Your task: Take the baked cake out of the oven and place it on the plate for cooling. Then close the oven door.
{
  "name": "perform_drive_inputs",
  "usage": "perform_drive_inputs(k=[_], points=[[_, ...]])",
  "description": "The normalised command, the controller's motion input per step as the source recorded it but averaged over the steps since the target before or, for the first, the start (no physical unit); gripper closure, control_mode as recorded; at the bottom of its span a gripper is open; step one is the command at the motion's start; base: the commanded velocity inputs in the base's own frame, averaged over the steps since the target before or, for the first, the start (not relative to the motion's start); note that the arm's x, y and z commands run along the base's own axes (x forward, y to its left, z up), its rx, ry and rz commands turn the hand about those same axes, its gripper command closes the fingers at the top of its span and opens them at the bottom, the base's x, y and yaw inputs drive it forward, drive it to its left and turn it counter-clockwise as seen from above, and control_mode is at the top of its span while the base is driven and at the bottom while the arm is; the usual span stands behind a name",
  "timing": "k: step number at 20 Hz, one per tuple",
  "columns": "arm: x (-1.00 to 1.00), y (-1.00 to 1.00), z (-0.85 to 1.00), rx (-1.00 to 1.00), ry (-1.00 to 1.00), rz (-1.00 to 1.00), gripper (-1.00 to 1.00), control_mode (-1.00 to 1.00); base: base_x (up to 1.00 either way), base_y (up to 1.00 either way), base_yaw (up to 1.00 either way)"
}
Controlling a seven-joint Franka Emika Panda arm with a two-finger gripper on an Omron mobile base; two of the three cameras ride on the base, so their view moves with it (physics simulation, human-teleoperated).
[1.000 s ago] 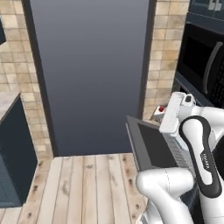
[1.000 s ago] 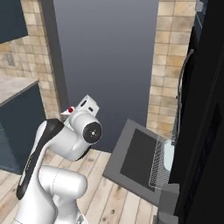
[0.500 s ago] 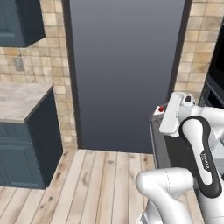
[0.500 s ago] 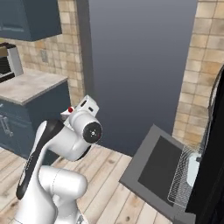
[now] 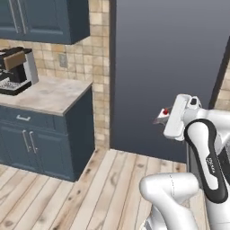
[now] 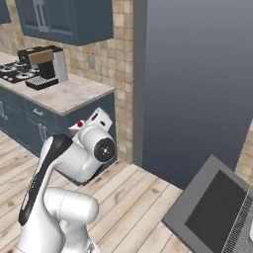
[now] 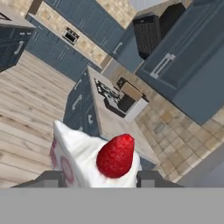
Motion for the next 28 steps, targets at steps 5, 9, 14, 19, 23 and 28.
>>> perform_drive_inputs(k=[5,9,14,19,23,28], points=[[0.0,0.0,0.0,0.0,0.0,0.0,1.0,1.0,0.0,0.54,0.42],[0.0,0.0,0.0,0.0,0.0,0.0,1.0,1.0,0.0,0.4,0.37],[0.0,0.0,0.0,0.0,0.0,0.0,1.0,1.0,0.0,0.42,0.34],[0.0,0.0,0.0,0.0,0.0,0.0,1.0,1.0,0.02,0.41,0.3],[0.0,0.0,0.0,0.0,0.0,0.0,1.0,1.0,0.04,0.42,0.28],[0.0,0.0,0.0,0.0,0.0,0.0,1.0,1.0,0.0,0.44,0.27]])
